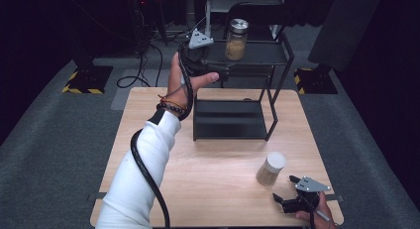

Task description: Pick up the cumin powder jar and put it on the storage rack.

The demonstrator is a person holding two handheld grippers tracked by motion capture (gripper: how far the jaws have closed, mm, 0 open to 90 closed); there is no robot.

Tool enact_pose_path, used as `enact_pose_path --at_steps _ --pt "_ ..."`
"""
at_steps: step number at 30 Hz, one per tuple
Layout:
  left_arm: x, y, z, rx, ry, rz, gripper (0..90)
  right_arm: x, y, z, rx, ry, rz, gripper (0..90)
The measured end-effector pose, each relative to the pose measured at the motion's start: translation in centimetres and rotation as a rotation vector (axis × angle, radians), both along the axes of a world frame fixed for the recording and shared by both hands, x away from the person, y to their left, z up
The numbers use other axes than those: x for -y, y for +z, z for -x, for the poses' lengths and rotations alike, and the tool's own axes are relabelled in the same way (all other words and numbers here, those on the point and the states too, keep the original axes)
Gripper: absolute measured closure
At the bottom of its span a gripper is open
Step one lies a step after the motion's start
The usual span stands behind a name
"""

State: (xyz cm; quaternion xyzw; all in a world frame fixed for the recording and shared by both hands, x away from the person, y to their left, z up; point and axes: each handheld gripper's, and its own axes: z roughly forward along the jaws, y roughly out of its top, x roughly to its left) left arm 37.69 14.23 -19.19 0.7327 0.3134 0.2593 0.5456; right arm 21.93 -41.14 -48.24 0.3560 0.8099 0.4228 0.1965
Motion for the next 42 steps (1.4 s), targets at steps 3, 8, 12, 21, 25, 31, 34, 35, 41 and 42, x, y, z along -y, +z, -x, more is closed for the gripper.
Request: enact_pose_path --at_steps 3,8,12,21,25,31,34,35,41,42 --pt "0.0 -0.6 0.5 -0.006 -0.014 -0.006 0.7 0.0 0.0 0.0 0.000 0.000 0.000 0.1" --pt "-0.1 -1.8 1.6 -0.002 -0.029 -0.015 0.6 0.0 0.0 0.0 0.000 0.000 0.000 0.1" --pt "-0.6 -3.0 2.3 -0.006 -0.031 -0.004 0.6 0.0 0.0 0.0 0.000 0.000 0.000 0.1" --pt "-1.4 -5.5 3.7 -0.005 -0.037 -0.035 1.0 0.0 0.0 0.0 0.001 0.003 0.000 0.1" --pt "-2.0 -6.9 4.4 -0.007 -0.034 -0.038 1.9 0.0 0.0 0.0 -0.001 0.003 -0.001 0.1" --pt "-2.5 -8.9 5.2 -0.009 -0.037 -0.042 1.4 0.0 0.0 0.0 0.000 0.004 0.001 0.1" --pt "-2.8 -9.9 5.6 -0.004 -0.037 -0.041 1.5 0.0 0.0 0.0 0.000 0.004 0.001 0.1" --pt "-2.9 -10.2 5.7 -0.006 -0.040 -0.036 1.5 0.0 0.0 0.0 0.000 0.004 0.001 0.1" --pt "-3.4 -12.3 6.4 -0.005 -0.051 -0.034 0.4 0.0 0.0 0.0 0.000 0.004 0.001 0.1" --pt "-3.5 -12.7 6.5 -0.006 -0.054 -0.028 0.4 0.0 0.0 0.0 0.000 0.004 0.001 0.1"
